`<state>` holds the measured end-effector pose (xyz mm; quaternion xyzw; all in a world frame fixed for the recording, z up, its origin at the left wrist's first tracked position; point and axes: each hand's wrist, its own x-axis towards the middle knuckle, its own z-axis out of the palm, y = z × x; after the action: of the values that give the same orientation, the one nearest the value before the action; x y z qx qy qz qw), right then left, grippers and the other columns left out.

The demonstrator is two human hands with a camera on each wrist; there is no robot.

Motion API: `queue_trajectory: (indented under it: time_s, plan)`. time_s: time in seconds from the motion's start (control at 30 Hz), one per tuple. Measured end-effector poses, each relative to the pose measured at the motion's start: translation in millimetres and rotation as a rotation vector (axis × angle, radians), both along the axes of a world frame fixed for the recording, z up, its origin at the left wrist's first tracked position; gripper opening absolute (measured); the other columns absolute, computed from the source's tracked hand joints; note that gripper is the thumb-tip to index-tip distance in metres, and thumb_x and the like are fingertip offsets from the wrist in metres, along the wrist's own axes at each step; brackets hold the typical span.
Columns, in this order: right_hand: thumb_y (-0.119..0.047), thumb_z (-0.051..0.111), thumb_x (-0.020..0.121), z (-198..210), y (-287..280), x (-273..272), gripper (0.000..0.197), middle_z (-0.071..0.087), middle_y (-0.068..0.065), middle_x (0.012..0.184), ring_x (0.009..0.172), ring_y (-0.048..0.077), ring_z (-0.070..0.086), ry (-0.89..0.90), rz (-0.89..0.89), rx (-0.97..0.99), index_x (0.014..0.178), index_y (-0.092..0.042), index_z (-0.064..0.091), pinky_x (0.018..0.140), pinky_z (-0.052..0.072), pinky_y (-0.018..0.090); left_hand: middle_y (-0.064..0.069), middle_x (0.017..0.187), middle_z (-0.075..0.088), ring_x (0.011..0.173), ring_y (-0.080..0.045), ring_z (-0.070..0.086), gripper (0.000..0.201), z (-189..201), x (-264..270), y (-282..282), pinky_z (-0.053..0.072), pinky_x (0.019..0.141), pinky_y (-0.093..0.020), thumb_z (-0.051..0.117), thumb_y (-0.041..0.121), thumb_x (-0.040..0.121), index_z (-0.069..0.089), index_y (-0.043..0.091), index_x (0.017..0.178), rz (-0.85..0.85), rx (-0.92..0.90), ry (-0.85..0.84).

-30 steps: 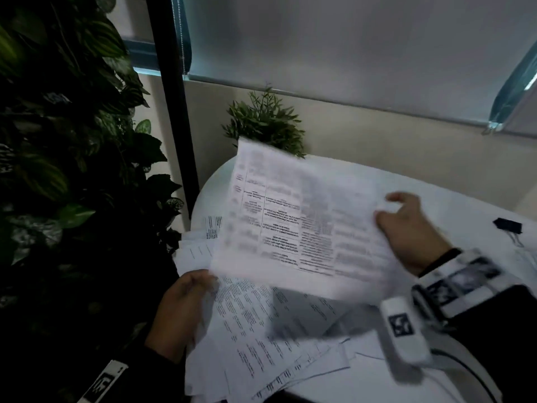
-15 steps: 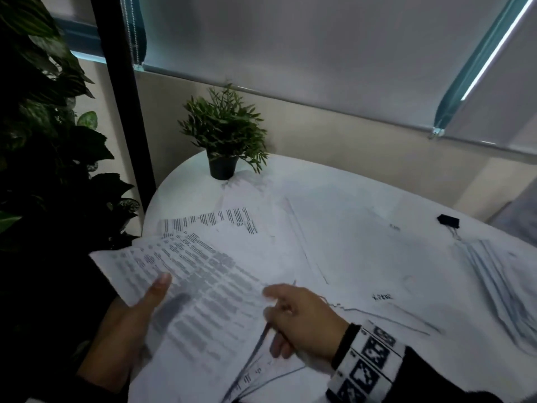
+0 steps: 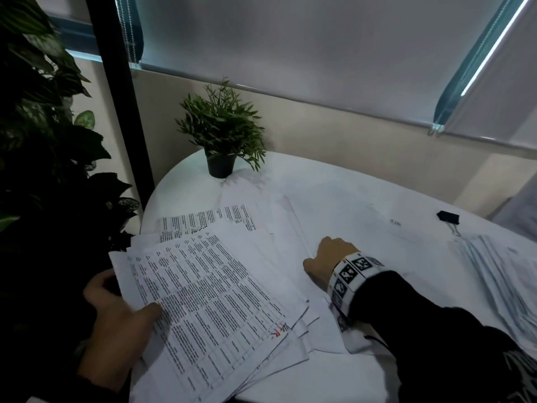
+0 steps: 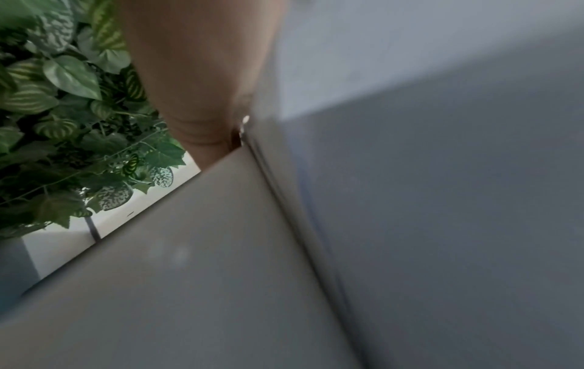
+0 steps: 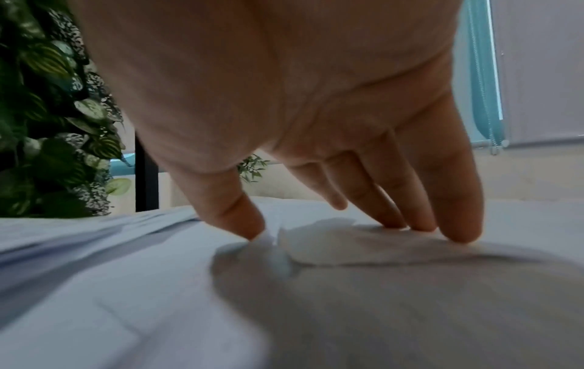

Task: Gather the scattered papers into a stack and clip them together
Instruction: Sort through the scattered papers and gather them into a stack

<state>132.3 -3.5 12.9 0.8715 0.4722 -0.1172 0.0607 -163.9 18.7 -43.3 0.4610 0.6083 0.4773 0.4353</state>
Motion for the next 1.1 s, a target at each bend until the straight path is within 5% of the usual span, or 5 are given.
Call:
queue_trajectory:
  time_s: [0.2,0.6,0.8,0.97,1.1]
  plan:
    - [-0.014,0.054,0.086,8,13,-11,0.003,0.056,0.006,0.090,0.096,0.026,0.062,-0.076,0.059,-0.067,0.088,-0.012,0.051,0.069,0.042,0.025,-0.012,0.145,0.039,0.131,-0.035,0.038,0.055,-1,-3,0,0.037,0.100,-0.039,0.063,-0.017,0.079,0.049,0.016,0.121,-0.182,0.133,0.173]
    - [-0.022,0.052,0.091,42,9,13,0.027,0.058,0.015,0.116,0.102,0.031,0.059,-0.100,0.018,0.132,0.115,-0.009,0.051,0.077,0.046,0.034,-0.004,0.117,0.054,0.123,-0.026,0.048,0.029,1,-5,-5,0.039,0.095,-0.035,0.062,-0.011,0.083,0.067,0.015,0.095,-0.255,-0.019,-0.017]
    - [-0.005,0.048,0.078,96,-33,-14,0.023,0.060,0.000,0.075,0.059,0.011,0.054,0.718,0.002,1.009,0.094,-0.017,0.059,0.053,0.042,0.019,-0.010,0.132,0.054,0.132,-0.026,0.042,0.031,-1,-3,-4,0.034,0.099,-0.032,0.055,-0.013,0.086,0.063,0.012,0.102,-0.270,-0.040,-0.051]
    - [-0.012,0.051,0.065,66,-30,-34,0.032,0.070,0.009,0.086,0.083,0.028,0.066,1.120,-0.061,0.763,0.095,-0.003,0.060,0.065,0.052,0.023,0.001,0.111,0.064,0.111,-0.019,0.060,0.029,17,6,-8,0.042,0.095,-0.034,0.054,0.018,0.095,0.061,0.010,0.122,-0.137,-0.170,-0.404]
    - [-0.025,0.054,0.062,6,-21,-43,0.060,0.064,0.014,0.112,0.095,0.026,0.061,0.993,-0.155,0.458,0.119,-0.006,0.052,0.080,0.052,0.031,0.002,0.089,0.076,0.073,-0.010,0.072,0.037,33,12,-14,0.058,0.054,-0.025,0.042,0.032,0.099,0.073,0.012,0.091,-0.179,-0.191,-0.681]
